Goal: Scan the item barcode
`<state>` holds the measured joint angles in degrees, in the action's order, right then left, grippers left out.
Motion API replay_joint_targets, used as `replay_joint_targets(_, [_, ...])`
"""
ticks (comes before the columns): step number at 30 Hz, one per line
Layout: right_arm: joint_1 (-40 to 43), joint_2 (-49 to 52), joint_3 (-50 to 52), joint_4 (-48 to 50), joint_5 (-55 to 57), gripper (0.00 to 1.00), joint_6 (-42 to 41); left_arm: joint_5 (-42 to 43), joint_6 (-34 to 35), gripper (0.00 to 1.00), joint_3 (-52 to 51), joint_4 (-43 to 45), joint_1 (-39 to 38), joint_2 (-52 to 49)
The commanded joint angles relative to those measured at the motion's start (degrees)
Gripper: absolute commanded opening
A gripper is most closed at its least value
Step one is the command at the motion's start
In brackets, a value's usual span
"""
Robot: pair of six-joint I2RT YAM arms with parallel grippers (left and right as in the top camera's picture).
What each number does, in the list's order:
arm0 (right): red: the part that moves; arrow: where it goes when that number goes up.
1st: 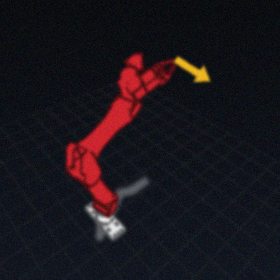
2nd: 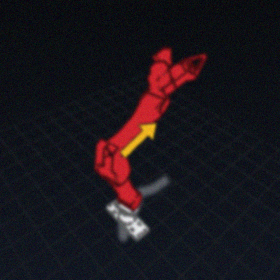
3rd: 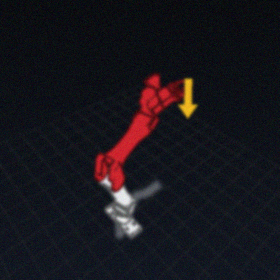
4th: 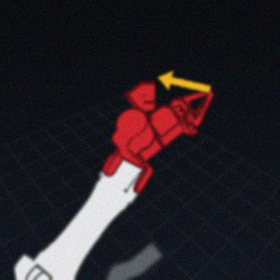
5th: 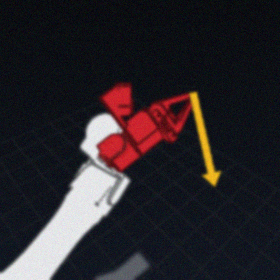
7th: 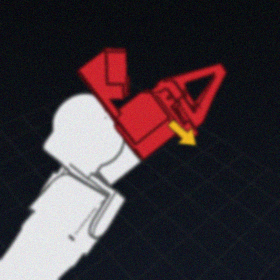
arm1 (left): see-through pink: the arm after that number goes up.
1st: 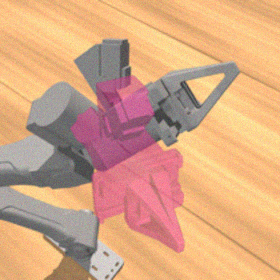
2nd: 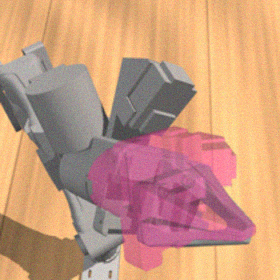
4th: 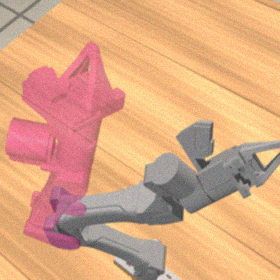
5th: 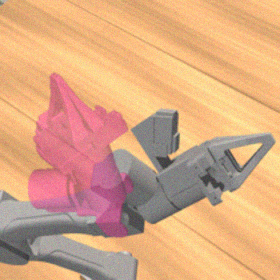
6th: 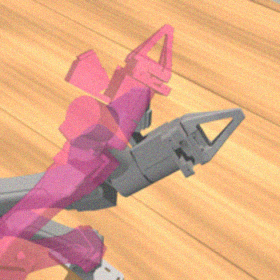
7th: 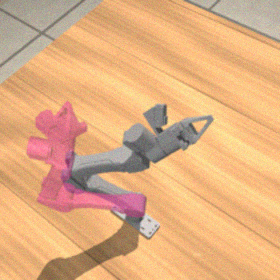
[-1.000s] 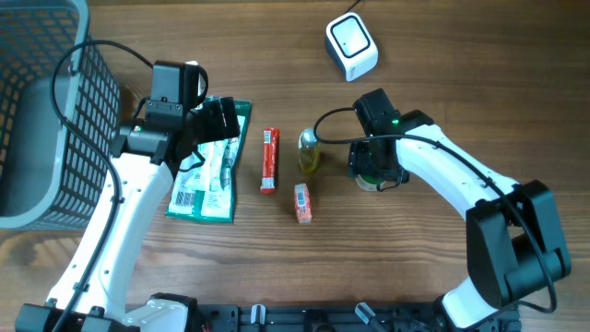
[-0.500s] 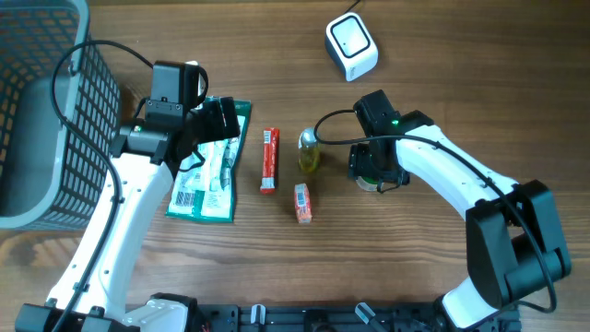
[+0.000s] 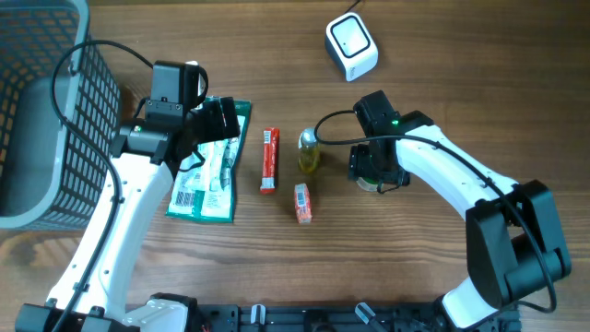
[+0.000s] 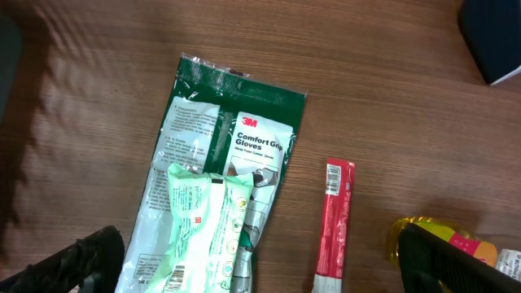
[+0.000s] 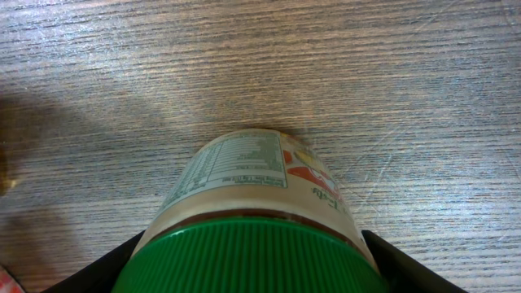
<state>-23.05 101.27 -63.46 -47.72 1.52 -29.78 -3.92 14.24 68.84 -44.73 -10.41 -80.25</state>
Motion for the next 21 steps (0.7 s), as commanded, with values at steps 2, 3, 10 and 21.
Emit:
replay_joint_targets(2, [0.28, -0.22, 1.36, 1.16, -0.26, 0.77, -0.85, 0.46, -0.09, 1.0, 0.17, 0.13, 0.42, -0.11])
replay_joint_targets(3, [0.28, -0.22, 1.4, 1.27, -0.26, 0.77, -0.83, 0.46, -0.11, 1.0, 0.17, 0.13, 0.42, -0.11])
replay_joint_targets(10, [0.28, -0.22, 1.81, 1.9, -0.24, 0.77, -0.85, 0.46, -0.09, 1.0, 0.17, 0.11, 0.42, -0.11])
replay_joint_targets(21, [0.31, -0.24, 2.91, 4.0, -0.26, 0.72, -0.85, 0.46, -0.09, 1.0, 0.17, 0.11, 0.42, -0.11])
